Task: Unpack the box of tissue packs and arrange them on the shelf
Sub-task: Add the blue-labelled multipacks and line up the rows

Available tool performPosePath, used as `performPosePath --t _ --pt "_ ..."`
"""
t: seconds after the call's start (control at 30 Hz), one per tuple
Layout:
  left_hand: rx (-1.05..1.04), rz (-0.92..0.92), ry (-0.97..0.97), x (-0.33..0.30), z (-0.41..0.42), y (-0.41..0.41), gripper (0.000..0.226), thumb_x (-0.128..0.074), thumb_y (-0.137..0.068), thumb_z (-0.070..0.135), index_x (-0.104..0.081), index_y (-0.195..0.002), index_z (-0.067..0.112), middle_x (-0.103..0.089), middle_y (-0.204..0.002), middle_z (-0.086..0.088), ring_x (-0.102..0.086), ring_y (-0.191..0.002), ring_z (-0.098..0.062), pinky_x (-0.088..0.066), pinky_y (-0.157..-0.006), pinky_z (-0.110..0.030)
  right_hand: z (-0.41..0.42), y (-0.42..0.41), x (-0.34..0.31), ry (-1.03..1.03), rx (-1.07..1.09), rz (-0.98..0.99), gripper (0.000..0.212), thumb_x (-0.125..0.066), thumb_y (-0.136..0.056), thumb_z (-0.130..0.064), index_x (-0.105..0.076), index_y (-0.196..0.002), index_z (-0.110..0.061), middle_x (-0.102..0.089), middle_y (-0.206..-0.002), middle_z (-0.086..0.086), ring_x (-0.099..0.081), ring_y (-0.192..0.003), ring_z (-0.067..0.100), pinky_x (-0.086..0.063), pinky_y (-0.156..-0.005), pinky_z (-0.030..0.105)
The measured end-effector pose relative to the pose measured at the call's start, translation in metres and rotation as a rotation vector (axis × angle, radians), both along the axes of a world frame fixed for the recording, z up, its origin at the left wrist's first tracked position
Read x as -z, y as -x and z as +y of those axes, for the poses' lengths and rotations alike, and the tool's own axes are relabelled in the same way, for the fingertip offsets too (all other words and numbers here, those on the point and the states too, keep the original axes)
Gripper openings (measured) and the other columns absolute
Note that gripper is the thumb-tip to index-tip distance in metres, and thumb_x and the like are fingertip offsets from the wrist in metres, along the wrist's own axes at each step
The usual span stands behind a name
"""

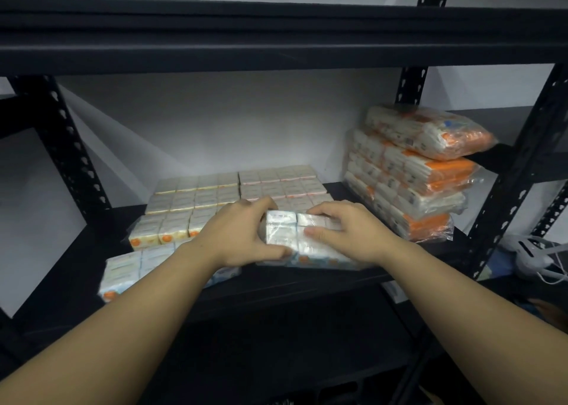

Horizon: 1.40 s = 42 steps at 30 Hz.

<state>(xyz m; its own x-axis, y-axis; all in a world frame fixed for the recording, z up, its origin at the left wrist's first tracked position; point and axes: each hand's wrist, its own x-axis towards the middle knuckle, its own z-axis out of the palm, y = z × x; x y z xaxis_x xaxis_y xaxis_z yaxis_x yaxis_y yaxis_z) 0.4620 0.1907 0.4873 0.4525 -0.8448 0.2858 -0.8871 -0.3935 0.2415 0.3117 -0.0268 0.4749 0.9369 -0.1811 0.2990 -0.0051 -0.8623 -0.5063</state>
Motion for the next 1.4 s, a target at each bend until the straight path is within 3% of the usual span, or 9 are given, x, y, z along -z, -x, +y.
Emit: performPosePath --t 0.07,0.13,0.23,0.3,0.5,0.77,1.07,1.17,1.4 --pt "-0.033 -0.007 -0.055 0.004 0.002 -0.002 0.065 -0.064 -0.069 0.082 -0.05 -0.111 0.035 -0.062 -0.084 0.012 -0.059 -0.081 -0.011 -0.048 -0.067 -0.034 -0.001 0.002 0.005 0.083 0.004 0.073 0.079 -0.076 -0.07 -0.078 -0.057 -0.138 -0.042 -0.054 -0.131 -0.025 -0.047 -0.122 0.001 -0.04 -0.111 0.035" --pt "-0.044 -0.033 -0.101 0.011 0.004 -0.006 0.058 -0.06 -0.074 0.082 -0.053 -0.106 0.035 -0.058 -0.086 0.015 -0.056 -0.088 -0.013 -0.045 -0.075 -0.036 -0.001 0.0 0.012 0.118 -0.013 0.13 0.094 -0.073 -0.062 -0.085 -0.051 -0.144 -0.044 -0.05 -0.138 -0.021 -0.041 -0.131 0.006 -0.036 -0.115 0.04" --pt "-0.058 -0.066 -0.179 0.022 0.009 -0.017 0.073 -0.044 -0.072 0.091 -0.064 -0.12 0.039 -0.059 -0.104 0.012 -0.049 -0.105 -0.014 -0.045 -0.094 -0.042 -0.001 -0.006 0.024 0.165 -0.021 0.139 0.089 -0.068 -0.068 -0.085 -0.052 -0.145 -0.044 -0.05 -0.14 -0.02 -0.041 -0.133 0.009 -0.035 -0.116 0.046" --pt "-0.065 -0.058 -0.197 0.028 0.012 -0.022 0.081 -0.038 -0.072 0.094 -0.064 -0.129 0.043 -0.058 -0.109 0.012 -0.046 -0.108 -0.013 -0.043 -0.098 -0.044 0.002 -0.01 0.027 0.222 -0.021 0.126 0.081 -0.065 -0.073 -0.083 -0.054 -0.144 -0.044 -0.051 -0.139 -0.02 -0.04 -0.132 0.01 -0.034 -0.115 0.044" --pt "-0.08 -0.051 -0.099 0.033 0.032 -0.025 0.09 -0.042 -0.07 0.096 -0.058 -0.139 0.04 -0.056 -0.119 0.009 -0.044 -0.117 -0.015 -0.043 -0.101 -0.045 0.003 -0.021 0.028 0.332 0.023 0.149 0.068 -0.06 -0.085 -0.075 -0.05 -0.147 -0.05 -0.044 -0.136 -0.017 -0.026 -0.118 0.007 -0.03 -0.111 0.039" --pt "-0.23 -0.044 -0.076 0.044 0.091 -0.042 0.097 -0.051 -0.064 0.097 -0.056 -0.137 0.033 -0.053 -0.122 0.011 -0.047 -0.116 -0.014 -0.045 -0.098 -0.039 0.005 -0.04 0.037 0.359 0.054 0.129 0.064 -0.054 -0.088 -0.075 -0.048 -0.148 -0.052 -0.044 -0.139 -0.011 -0.036 -0.13 0.014 -0.025 -0.108 0.035" --pt "-0.301 0.024 -0.128 0.039 0.138 -0.051 0.1 -0.05 -0.061 0.101 -0.048 -0.143 0.043 -0.051 -0.124 0.014 -0.051 -0.119 -0.014 -0.047 -0.102 -0.043 0.004 -0.044 0.031 0.342 0.034 0.168 0.08 -0.047 -0.075 -0.086 -0.052 -0.146 -0.049 -0.048 -0.132 -0.014 -0.042 -0.128 0.012 -0.029 -0.11 0.039" --pt "-0.323 0.045 -0.165 0.039 0.149 -0.052 0.1 -0.044 -0.063 0.102 -0.044 -0.146 0.046 -0.052 -0.127 0.012 -0.052 -0.119 -0.015 -0.046 -0.103 -0.043 0.017 -0.046 0.027 0.309 0.048 0.148 0.086 -0.055 -0.072 -0.089 -0.054 -0.145 -0.044 -0.05 -0.131 -0.014 -0.043 -0.127 0.012 -0.032 -0.108 0.04" --pt "-0.231 0.018 -0.162 0.035 0.15 -0.053 0.086 -0.053 -0.077 0.086 -0.049 -0.149 0.039 -0.056 -0.138 0.012 -0.051 -0.127 -0.014 -0.045 -0.108 -0.039 0.086 -0.07 0.023 0.311 -0.042 0.097 0.085 -0.063 -0.075 -0.083 -0.053 -0.146 -0.037 -0.049 -0.134 -0.011 -0.042 -0.128 0.015 -0.034 -0.108 0.041"
